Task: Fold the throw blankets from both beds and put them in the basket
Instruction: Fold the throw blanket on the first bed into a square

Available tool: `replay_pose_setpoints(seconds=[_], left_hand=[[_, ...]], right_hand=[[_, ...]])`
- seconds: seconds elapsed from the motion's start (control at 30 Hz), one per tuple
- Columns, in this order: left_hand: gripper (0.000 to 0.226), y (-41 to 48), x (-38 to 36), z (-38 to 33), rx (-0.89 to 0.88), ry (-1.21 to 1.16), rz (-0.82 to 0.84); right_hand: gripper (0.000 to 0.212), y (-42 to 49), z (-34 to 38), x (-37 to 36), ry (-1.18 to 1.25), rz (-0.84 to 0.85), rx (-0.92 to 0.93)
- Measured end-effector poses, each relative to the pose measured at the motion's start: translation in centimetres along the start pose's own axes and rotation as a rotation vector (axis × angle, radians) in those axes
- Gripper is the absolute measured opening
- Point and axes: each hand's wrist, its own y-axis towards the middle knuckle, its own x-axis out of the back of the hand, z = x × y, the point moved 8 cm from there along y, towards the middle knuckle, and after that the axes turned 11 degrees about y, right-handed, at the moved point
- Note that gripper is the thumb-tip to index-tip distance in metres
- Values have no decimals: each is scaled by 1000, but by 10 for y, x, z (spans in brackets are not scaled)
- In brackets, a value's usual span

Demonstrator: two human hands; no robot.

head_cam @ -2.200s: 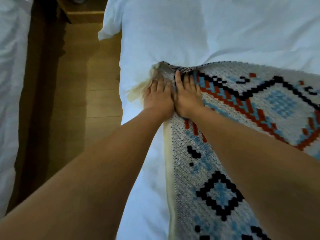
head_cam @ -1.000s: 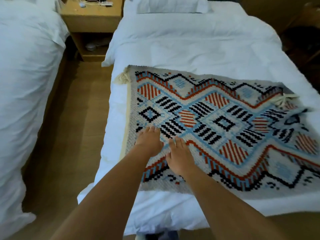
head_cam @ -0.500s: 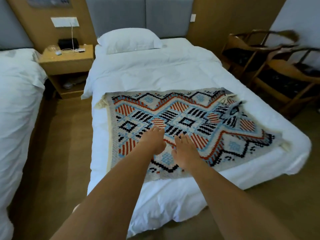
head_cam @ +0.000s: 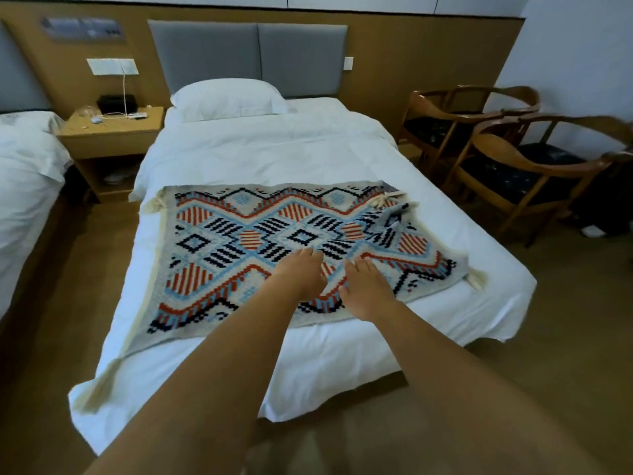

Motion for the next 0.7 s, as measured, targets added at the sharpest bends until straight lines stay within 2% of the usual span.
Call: replay_pose_setpoints(seconds=[0.33,0.7], left_hand=[[59,75,-6,-104,-7,20,59],[58,286,42,-168,14,-86,29]], right_hand=[[61,21,-109,48,34,3,35],[60,176,-228,148,-28,33,46]])
